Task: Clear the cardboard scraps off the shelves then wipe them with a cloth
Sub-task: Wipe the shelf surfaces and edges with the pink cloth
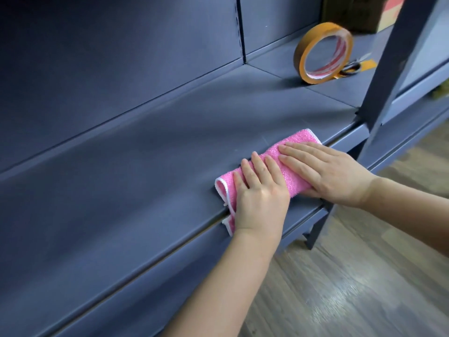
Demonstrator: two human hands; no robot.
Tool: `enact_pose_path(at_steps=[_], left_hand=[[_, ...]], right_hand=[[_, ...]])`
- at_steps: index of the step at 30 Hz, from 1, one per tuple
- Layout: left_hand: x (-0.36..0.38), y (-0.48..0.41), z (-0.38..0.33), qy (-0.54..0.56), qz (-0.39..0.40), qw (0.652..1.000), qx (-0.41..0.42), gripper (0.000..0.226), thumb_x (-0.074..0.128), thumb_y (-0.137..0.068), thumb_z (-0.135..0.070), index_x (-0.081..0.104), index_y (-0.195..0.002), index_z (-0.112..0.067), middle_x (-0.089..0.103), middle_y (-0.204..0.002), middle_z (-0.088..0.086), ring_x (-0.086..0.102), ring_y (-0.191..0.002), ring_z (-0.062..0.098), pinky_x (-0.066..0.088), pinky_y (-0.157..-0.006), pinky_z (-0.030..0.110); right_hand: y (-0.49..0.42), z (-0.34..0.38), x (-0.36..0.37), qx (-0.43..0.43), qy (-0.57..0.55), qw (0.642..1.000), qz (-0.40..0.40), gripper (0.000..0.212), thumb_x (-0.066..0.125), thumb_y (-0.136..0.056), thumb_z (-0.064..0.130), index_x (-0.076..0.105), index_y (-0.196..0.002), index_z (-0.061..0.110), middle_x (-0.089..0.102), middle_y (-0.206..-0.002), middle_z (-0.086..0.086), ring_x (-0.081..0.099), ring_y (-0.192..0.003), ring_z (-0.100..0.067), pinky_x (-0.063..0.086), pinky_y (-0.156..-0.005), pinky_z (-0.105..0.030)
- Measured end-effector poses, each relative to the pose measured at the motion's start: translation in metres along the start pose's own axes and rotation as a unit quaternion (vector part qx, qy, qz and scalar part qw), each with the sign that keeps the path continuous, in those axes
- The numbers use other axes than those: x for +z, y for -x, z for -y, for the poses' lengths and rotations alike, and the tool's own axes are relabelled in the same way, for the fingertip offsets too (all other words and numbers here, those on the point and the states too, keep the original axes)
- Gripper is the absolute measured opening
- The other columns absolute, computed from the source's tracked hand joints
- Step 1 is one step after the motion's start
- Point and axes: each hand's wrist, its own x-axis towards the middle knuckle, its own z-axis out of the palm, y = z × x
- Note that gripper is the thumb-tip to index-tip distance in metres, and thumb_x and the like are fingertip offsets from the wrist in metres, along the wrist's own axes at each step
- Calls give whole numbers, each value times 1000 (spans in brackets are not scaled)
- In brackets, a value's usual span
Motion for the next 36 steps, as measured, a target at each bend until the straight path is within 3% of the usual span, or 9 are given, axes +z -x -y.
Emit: enact_pose_path(at_steps=[4, 6, 10, 13, 22, 25, 27, 30, 36], left_hand=[[4, 0, 1, -29, -11, 999, -13, 63, 23, -70, -2, 74, -105, -16, 75, -104, 4, 73, -92, 17, 59, -77, 26], [0, 0, -4, -43, -5, 999, -27, 61, 25, -69, -1, 74, -104, -12, 74, -104, 7, 73, -92, 19, 59, -76, 27], [-3, 1, -7, -67, 19, 997, -40, 61, 55, -48, 4, 72, -106, -4, 72, -107, 15, 72, -94, 25, 59, -75, 32], [-2, 3, -12, -80, 23, 995, -56, 69, 65, -36, 9, 72, -104, 0, 72, -107, 17, 72, -92, 29, 60, -72, 36], [-3, -1, -11, -33, 16, 998, -46, 66, 65, -40, 6, 72, -105, -3, 72, -107, 14, 72, -94, 26, 60, -75, 34], [-6, -3, -15, -20, 39, 997, -60, 64, 63, -43, 3, 72, -107, -5, 72, -110, 13, 71, -97, 25, 59, -78, 33], [-5, -7, -25, -17, 32, 997, -66, 53, 51, -59, -3, 72, -107, -8, 72, -112, 10, 70, -99, 23, 58, -82, 31], [-9, -31, -54, -4, 54, 996, -78, 57, 30, -71, -5, 74, -106, -15, 73, -109, 4, 71, -98, 18, 57, -83, 28], [-18, -66, -85, 23, 95, 992, -86, 55, 31, -72, -9, 76, -99, -27, 75, -102, -8, 72, -93, 11, 57, -79, 24]], right_hand=[[2, 1, 13, 5, -18, 999, -49, 59, 32, -98, 38, 65, -107, -9, 66, -111, -23, 65, -101, -39, 49, -87, -51], [3, -1, 12, 5, -26, 998, -62, 48, 50, -90, 34, 65, -109, -7, 67, -111, -22, 66, -101, -37, 50, -87, -49], [2, 5, 9, 21, -63, 996, -55, 51, 80, -66, 18, 66, -108, -6, 67, -112, -20, 65, -103, -34, 52, -86, -45], [5, 3, 8, 2, -79, 996, -49, 49, 81, -66, 18, 67, -107, -3, 69, -111, -17, 66, -104, -30, 53, -87, -39], [6, -16, -1, -57, -68, 996, -24, 47, 77, -68, 10, 65, -111, -4, 66, -115, -20, 65, -105, -31, 54, -87, -39], [6, -19, -5, -72, -55, 996, -19, 37, 63, -77, 4, 64, -113, -4, 65, -117, -20, 64, -107, -31, 52, -89, -39], [13, -27, -4, -69, -52, 996, -6, 38, 50, -80, 0, 62, -115, -4, 64, -118, -20, 63, -109, -31, 49, -91, -41], [29, -54, -3, -34, -30, 999, 23, 45, 65, -71, -4, 60, -115, -7, 62, -119, -23, 62, -108, -35, 46, -92, -47], [49, -88, -1, 33, -15, 995, 89, 68, 82, -49, -8, 60, -113, -12, 62, -117, -27, 63, -105, -41, 45, -90, -52]])
